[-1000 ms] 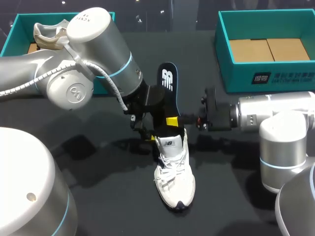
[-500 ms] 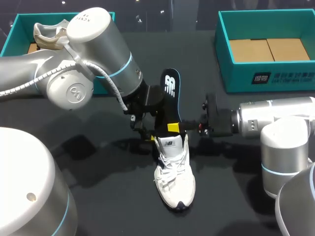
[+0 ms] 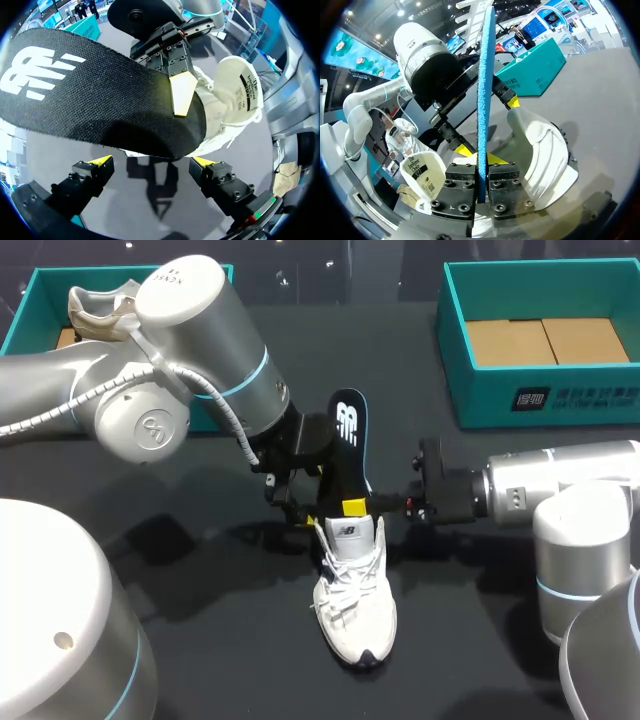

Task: Take the shoe out of the shoebox, open the shoe tongue, remove and reinsert the insole, then place the shoe into the shoebox

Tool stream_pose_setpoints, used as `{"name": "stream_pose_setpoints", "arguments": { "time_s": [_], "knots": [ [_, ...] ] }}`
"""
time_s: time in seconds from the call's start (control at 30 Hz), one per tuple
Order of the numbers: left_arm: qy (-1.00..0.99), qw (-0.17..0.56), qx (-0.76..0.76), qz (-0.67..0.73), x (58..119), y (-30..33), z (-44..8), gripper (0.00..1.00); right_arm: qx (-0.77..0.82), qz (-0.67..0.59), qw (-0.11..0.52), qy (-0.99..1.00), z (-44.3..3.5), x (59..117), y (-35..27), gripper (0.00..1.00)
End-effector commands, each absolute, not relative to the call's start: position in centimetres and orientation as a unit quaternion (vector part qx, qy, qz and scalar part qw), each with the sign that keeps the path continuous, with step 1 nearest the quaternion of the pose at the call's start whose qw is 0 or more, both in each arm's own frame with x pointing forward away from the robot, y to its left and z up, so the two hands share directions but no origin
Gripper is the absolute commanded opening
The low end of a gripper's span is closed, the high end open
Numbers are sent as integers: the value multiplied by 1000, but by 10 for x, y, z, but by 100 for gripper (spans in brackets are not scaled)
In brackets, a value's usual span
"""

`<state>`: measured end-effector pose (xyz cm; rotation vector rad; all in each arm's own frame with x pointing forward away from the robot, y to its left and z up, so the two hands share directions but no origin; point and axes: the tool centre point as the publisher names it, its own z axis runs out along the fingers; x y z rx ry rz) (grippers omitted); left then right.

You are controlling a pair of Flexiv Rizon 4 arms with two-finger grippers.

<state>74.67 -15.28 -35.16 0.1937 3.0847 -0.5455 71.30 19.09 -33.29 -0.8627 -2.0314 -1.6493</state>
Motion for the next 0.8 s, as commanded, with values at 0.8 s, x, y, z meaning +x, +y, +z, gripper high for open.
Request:
{"name": "stream_pose_setpoints", "arguments": {
  "time_s": [0.8],
  "knots": [
    [983, 2, 62, -173, 747, -154, -352, 100, -279, -589, 188, -735, -323, 724, 188, 16]
  ]
}}
